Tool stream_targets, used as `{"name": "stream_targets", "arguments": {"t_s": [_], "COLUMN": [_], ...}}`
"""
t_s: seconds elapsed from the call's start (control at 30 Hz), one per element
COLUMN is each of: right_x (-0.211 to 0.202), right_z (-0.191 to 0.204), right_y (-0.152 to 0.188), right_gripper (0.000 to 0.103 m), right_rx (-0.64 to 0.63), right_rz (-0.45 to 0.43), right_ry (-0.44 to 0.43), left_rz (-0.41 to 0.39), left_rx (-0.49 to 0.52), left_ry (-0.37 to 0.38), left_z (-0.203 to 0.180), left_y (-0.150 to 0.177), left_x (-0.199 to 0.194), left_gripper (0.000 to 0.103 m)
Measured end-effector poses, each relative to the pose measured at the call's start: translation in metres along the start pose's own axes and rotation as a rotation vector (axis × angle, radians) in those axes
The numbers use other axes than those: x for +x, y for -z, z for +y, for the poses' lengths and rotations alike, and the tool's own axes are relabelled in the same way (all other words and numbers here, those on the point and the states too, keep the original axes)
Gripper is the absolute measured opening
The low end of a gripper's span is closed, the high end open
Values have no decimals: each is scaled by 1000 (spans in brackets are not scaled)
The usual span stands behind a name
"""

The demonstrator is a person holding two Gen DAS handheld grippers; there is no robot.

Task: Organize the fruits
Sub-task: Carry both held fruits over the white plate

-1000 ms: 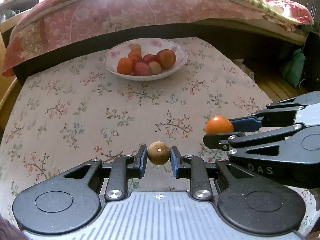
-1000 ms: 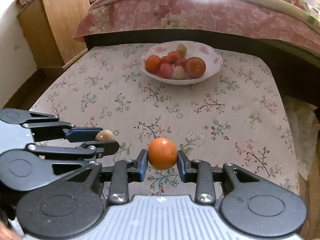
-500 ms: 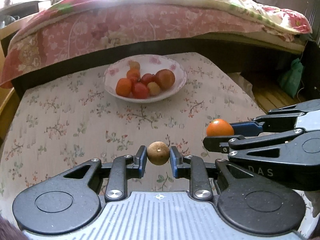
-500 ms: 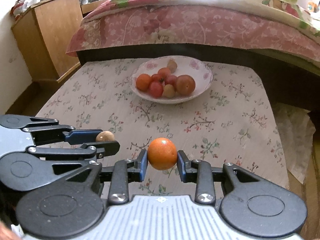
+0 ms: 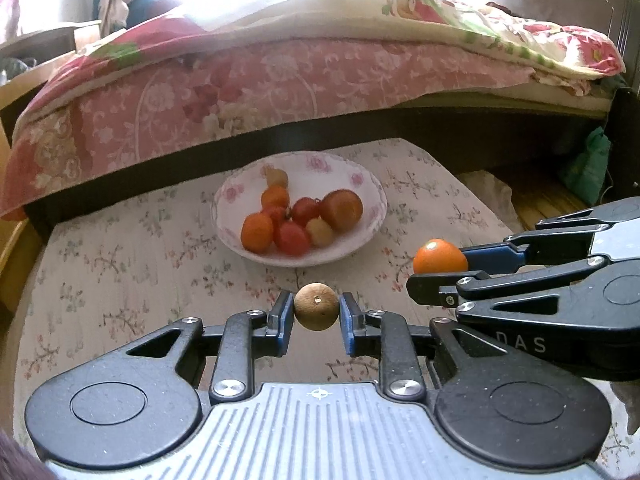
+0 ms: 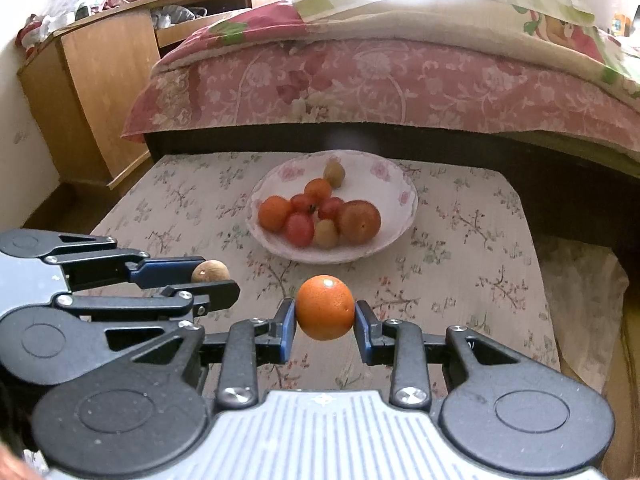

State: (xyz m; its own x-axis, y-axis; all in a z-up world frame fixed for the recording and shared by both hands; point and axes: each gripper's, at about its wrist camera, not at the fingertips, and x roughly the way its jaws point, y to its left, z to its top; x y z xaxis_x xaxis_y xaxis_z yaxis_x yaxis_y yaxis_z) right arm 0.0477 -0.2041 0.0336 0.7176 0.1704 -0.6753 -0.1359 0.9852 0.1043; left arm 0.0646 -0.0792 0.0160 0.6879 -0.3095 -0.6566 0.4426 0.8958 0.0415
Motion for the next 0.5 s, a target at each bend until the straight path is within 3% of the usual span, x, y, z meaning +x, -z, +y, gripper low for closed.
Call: {"name": "stream_targets", "arguments": {"t_s": [0.5], "right_x": [20], "right_z": [-11], "right_y": [-21], "right_gripper": [33], "right_rx": [-5], "right_rz": [-11], "right_ry": [1], "left_rz": [-10], "left_rx": [21], "left_ry": [-5], "left_z": [9], "left_y": [-19], "left_x": [20], "left_gripper": [30]}}
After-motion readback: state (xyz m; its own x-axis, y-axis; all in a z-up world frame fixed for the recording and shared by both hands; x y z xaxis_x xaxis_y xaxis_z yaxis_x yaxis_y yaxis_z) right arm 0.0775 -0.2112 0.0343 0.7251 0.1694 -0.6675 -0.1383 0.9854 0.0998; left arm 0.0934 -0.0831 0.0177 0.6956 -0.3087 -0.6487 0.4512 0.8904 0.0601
